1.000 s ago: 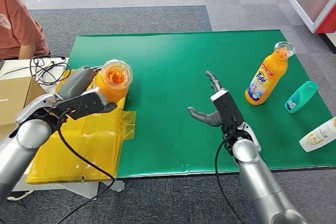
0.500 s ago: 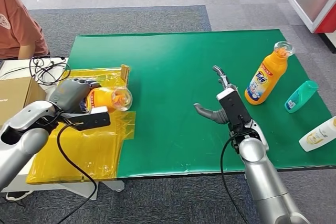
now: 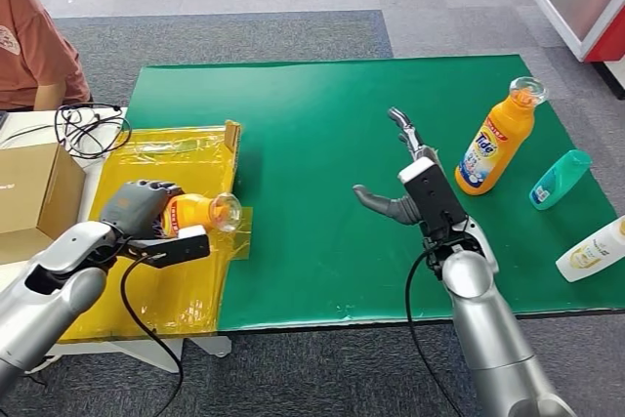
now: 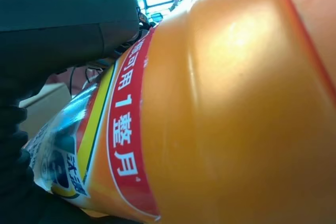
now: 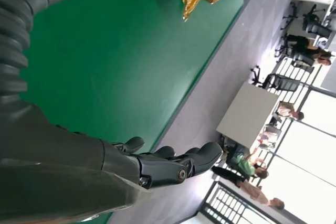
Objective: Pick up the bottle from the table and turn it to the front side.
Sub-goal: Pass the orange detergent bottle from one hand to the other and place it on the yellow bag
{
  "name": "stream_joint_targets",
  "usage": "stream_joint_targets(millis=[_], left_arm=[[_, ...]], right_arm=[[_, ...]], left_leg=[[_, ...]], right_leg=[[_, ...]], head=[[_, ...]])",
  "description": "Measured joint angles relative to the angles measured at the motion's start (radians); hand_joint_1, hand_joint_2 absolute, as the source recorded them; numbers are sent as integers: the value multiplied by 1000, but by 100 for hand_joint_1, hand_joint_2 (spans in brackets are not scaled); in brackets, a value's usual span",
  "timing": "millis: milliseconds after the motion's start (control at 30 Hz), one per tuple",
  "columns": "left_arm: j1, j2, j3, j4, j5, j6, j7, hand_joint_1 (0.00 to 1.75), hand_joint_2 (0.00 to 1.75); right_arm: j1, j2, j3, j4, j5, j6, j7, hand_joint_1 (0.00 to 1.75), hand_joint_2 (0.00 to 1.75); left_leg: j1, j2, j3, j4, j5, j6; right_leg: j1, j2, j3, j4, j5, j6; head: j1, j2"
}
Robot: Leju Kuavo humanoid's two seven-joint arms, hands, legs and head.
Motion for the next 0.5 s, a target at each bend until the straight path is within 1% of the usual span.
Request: stream_joint_targets(millis=[167, 300, 433, 500], left_arm=[[34, -34, 30, 60, -25, 53, -12, 175, 175], [42, -44, 39, 79, -43, 74, -13, 175, 175], [46, -82, 85, 175, -103, 158, -13, 175, 175], [46, -92, 100, 205, -113, 166, -12, 175, 175]], right_arm=[[-1, 7, 24, -31, -3, 10, -7, 0, 175], [0, 7, 33, -41, -6, 17, -11, 0, 175], [2, 8, 76, -101, -10, 30, -17, 0, 175], [2, 8, 85, -116, -12, 31, -18, 0, 175]], left_leg=[[0, 0, 0, 0, 0, 0], [0, 0, 0, 0, 0, 0], [0, 0, 0, 0, 0, 0], [0, 0, 0, 0, 0, 0]], right_leg=[[0, 0, 0, 0, 0, 0], [0, 0, 0, 0, 0, 0], [0, 0, 0, 0, 0, 0], [0, 0, 0, 0, 0, 0]], head=[[0, 0], [0, 0], [0, 0], [0, 0]])
